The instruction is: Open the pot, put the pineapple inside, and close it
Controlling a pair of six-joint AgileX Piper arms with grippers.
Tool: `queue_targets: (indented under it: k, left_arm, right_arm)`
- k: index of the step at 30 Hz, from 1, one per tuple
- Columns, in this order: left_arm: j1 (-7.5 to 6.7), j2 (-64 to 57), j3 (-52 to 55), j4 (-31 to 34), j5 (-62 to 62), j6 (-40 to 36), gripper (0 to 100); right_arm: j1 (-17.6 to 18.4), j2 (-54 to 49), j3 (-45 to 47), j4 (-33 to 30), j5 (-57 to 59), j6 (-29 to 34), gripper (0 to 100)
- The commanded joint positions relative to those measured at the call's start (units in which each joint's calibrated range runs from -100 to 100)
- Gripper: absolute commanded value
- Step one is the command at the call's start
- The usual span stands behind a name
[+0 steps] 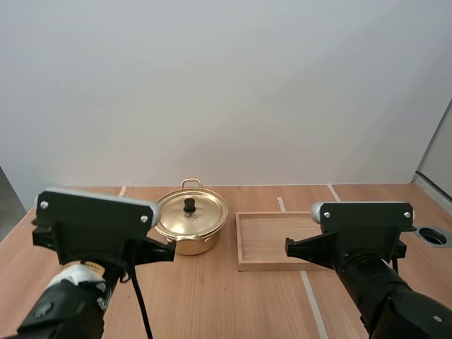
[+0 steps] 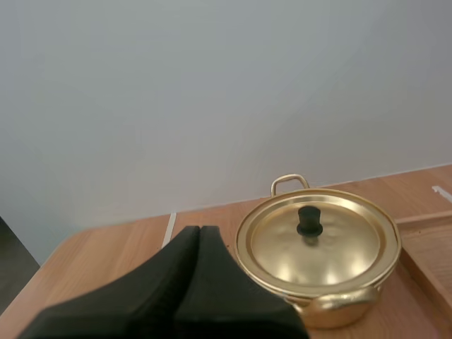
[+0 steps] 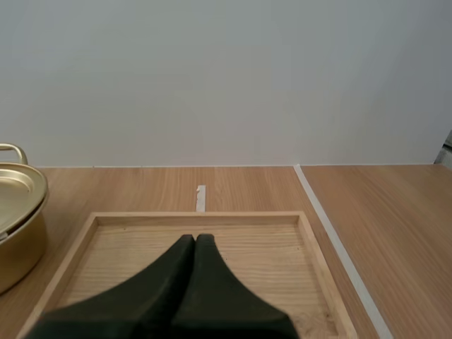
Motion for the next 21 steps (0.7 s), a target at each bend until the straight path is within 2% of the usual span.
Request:
queue_targets:
  k: [1,6,17,21]
  left_arm:
    - [0.01,-2.86,4.27,0.52,-1.85,-0.3,0]
    - [0.01,-2.86,7.68,2.66,-0.53,-0.3,0]
    - [0.01,-2.86,7.86,2.67,-1.14,-0.3,0]
    - [0.01,-2.86,7.86,2.67,-1.14,-0.3,0]
  right_arm:
    - [-0.24,-0.51,1.11,0.0,0.08,0.0,0]
    - [-0.24,-0.51,1.12,0.0,-0.26,0.0,0]
    - [-0.24,-0.51,1.47,0.0,-0.27,0.0,0]
    - [-0.24,-4.22,1.47,0.0,-0.27,0.0,0]
